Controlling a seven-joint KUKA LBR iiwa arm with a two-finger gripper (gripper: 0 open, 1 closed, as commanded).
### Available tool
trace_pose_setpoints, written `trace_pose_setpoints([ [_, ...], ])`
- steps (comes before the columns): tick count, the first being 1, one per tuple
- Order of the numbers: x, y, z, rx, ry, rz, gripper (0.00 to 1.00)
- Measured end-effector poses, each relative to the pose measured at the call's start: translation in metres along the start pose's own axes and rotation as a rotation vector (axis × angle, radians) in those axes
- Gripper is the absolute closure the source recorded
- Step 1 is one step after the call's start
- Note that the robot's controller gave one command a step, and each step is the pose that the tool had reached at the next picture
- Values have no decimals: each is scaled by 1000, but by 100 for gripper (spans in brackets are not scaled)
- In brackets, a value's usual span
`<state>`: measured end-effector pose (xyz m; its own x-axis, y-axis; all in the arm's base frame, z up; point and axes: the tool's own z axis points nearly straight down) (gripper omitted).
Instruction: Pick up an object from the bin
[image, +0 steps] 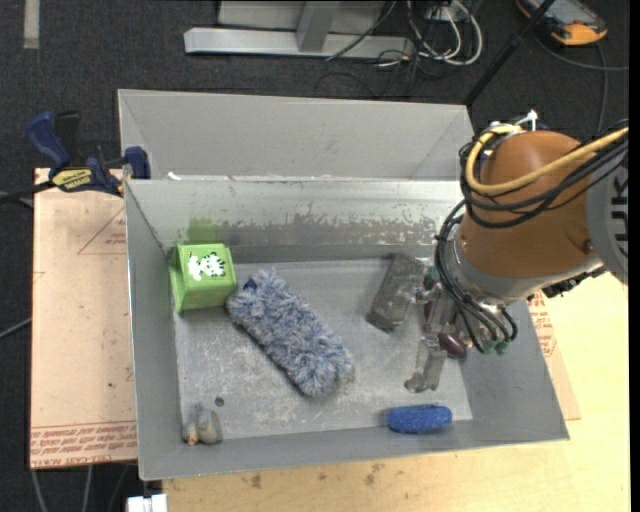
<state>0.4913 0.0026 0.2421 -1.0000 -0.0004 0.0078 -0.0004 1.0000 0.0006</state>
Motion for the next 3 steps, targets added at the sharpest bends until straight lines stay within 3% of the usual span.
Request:
trace_pose_setpoints([
  [1,-1,0,-4,0,-8,0,0],
  [2,-14,27,55,-1,-15,14,0],
  [3,-44,106,81,-1,-11,-113,0],
])
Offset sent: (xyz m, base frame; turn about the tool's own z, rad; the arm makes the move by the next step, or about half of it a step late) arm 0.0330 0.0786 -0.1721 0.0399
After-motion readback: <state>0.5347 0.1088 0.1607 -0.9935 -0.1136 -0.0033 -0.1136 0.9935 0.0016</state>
